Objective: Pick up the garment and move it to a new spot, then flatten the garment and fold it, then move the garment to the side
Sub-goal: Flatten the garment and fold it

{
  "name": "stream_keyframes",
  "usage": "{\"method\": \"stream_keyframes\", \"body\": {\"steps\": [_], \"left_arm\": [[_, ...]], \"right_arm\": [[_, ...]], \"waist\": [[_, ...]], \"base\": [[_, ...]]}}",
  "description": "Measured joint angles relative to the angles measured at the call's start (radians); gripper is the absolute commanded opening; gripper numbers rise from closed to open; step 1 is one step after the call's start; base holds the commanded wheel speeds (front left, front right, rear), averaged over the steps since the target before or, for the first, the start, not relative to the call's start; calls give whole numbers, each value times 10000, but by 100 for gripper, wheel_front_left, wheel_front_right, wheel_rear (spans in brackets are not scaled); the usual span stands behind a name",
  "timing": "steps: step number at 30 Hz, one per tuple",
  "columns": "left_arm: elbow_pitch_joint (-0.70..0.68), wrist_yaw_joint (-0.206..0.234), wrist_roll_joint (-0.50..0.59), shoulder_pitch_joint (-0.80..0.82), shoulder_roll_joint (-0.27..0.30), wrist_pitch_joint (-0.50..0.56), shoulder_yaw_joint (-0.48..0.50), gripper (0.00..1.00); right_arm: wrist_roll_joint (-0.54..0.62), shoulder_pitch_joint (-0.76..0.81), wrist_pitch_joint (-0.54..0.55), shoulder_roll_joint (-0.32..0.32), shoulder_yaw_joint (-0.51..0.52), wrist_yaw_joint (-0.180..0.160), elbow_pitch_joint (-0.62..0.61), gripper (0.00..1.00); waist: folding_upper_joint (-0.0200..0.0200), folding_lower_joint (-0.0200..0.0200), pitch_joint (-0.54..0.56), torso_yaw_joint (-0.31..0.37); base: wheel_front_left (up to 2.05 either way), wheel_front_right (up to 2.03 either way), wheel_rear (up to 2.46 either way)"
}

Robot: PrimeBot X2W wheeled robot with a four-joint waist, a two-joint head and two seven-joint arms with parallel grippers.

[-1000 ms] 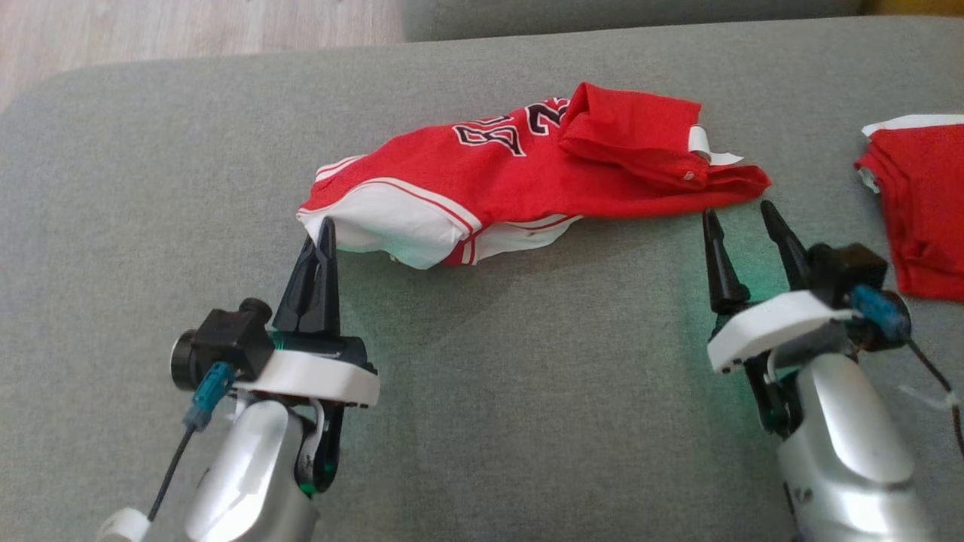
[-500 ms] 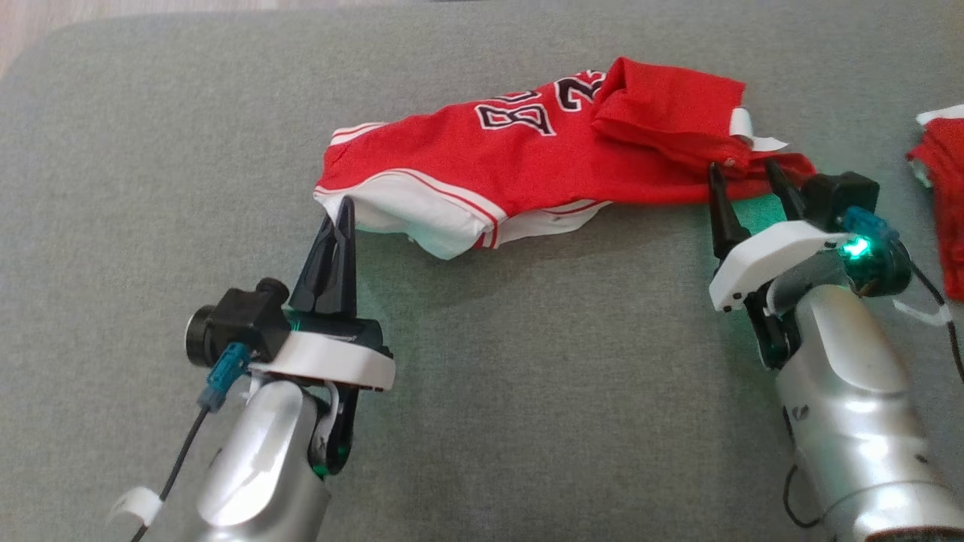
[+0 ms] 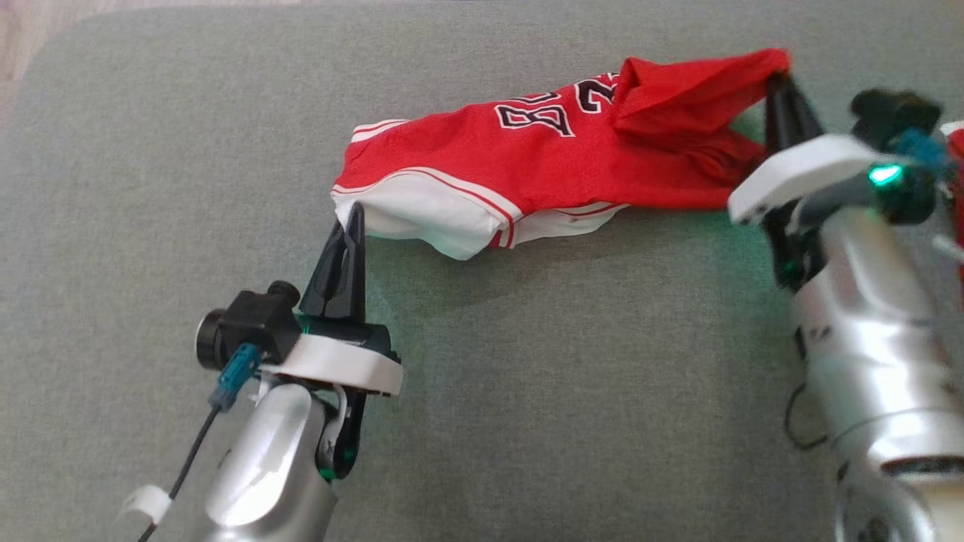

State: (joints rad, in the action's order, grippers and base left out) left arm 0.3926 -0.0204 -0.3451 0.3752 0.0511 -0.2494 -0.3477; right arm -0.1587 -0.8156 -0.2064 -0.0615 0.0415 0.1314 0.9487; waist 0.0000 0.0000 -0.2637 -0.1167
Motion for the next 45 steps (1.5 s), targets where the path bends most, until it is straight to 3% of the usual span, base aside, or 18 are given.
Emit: {"method": "stream_keyframes", "body": {"steps": [6,10,11,12,24,29,34,45], "left_arm": [[140,-4,-63,128,-31,0,-222,0],[148,-4,-163,308,-50,-17,-399,0],[148,-4,-165,345,-58,-19,-416,0],[151,-4,-165,368,-59,-27,-422,0],[144,31,-257,383,-77,-29,-378,0],[146,31,-228,342,-75,-29,-236,0],[165,42,-144,46,-71,-29,-59,0],[420,115,36,-1066,-10,-29,328,0]], "right_arm": [[207,-1278,337,-848,1801,0,640,0],[1066,-2004,299,-1643,3162,0,1129,0],[1287,-2167,224,-1756,3459,0,1208,6],[1521,-2313,163,-1818,3655,0,1304,100],[3923,-2619,242,-1825,4165,0,2111,100],[4121,-2525,-345,-1162,4266,0,1643,100],[3250,-1466,-447,-165,3641,0,-69,100],[-675,4492,-462,81,717,0,-4451,100]], "waist": [[0,1,-129,-273],[0,1,-272,-495],[0,1,-310,-544],[0,1,-344,-584],[0,0,-272,-348],[0,0,6,-29],[0,0,420,320],[0,-2,1396,1005]], "base": [[0,0,0],[0,0,0],[0,0,0],[0,0,0],[0,0,0],[0,0,0],[0,0,0],[0,0,0]]}}
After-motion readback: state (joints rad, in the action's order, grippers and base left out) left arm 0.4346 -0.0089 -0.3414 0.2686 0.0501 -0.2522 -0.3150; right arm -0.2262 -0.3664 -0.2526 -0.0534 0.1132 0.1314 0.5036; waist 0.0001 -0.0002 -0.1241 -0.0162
